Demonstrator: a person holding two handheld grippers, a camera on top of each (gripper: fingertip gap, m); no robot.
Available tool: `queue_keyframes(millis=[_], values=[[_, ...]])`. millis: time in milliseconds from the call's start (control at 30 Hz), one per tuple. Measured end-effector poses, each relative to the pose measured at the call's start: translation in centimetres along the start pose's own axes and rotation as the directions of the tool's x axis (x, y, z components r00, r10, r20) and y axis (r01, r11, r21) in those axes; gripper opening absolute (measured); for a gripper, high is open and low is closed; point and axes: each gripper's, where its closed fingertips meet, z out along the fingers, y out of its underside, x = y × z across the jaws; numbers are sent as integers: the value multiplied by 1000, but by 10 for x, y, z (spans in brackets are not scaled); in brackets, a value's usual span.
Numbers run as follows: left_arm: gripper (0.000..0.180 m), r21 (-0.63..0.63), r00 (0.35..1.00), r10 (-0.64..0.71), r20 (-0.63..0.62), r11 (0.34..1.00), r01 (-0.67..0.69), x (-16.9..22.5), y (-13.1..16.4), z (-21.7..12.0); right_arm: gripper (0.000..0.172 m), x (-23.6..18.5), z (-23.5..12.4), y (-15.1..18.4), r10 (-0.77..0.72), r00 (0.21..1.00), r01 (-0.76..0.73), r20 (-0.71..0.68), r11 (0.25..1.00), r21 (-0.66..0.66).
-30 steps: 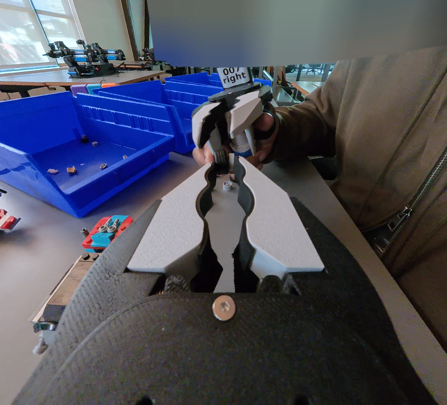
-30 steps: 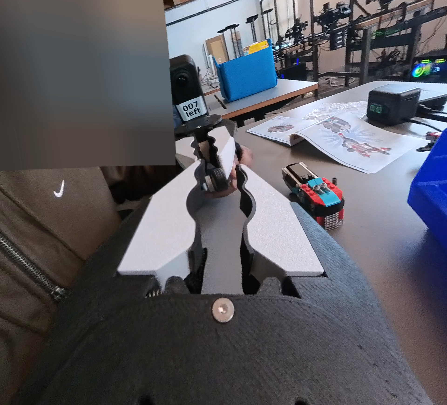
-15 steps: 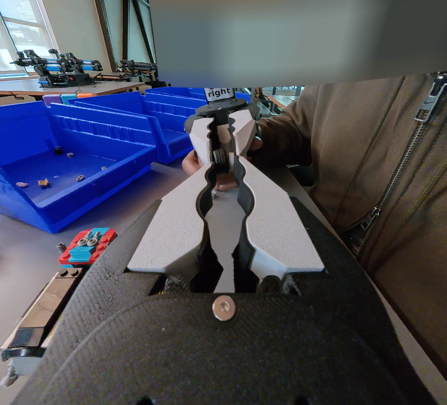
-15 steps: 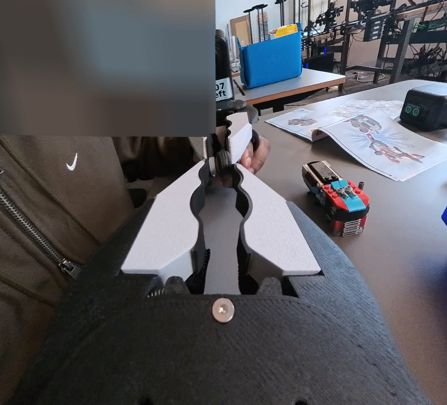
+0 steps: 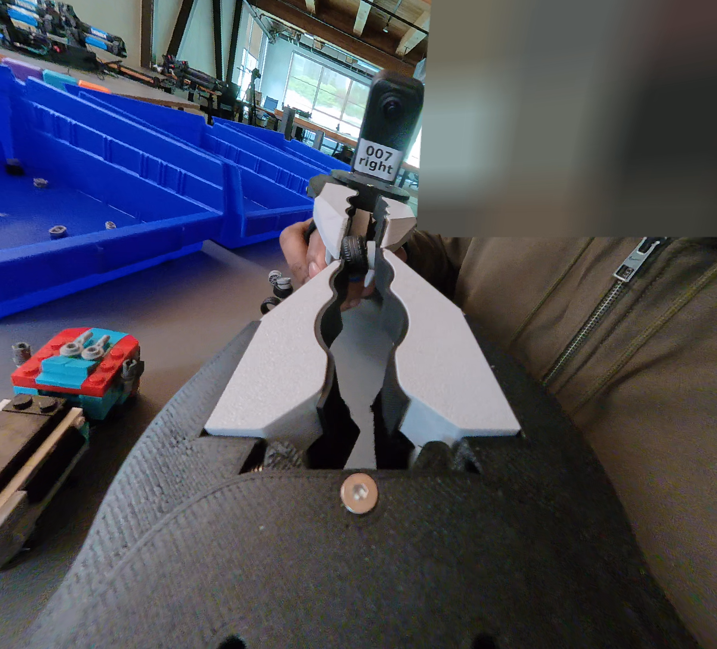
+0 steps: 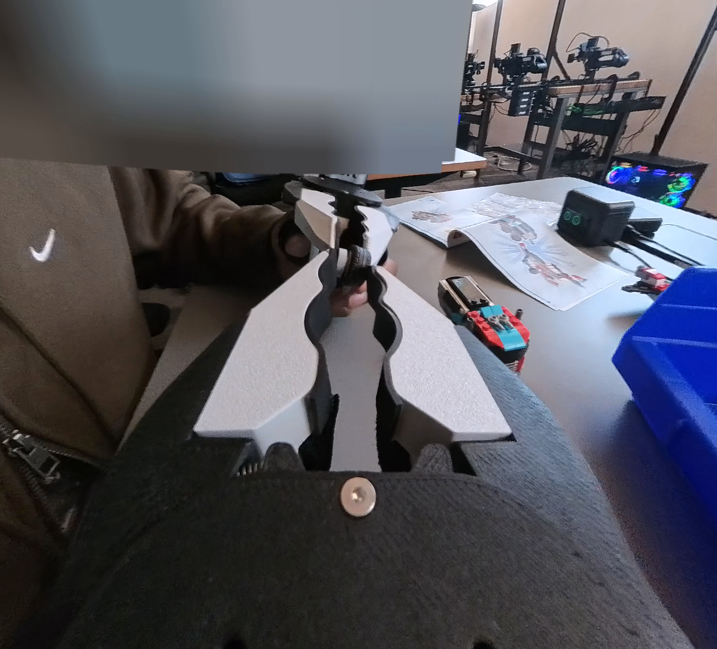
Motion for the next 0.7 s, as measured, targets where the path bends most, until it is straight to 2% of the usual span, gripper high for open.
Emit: queue_keyframes(millis=[200, 433, 600, 700], values=[[15, 0, 997, -81, -1, 997, 81, -4, 1, 0, 15, 4, -1, 2, -109, 992, 107, -59, 994, -30], [15, -8, 993, -121, 9, 993, 121, -8, 3, 0, 15, 7, -1, 5, -148, 986, 145, -81, 988, -51], [15, -33, 999, 19, 49, 999, -17, -9, 4, -2, 18, 7, 1, 5, -37, 998, 36, -52, 999, -31], [15, -42, 996, 80, 49, 996, -78, -5, 2, -3, 34, 4, 0, 6, 9, 1000, -9, -6, 999, -43]])
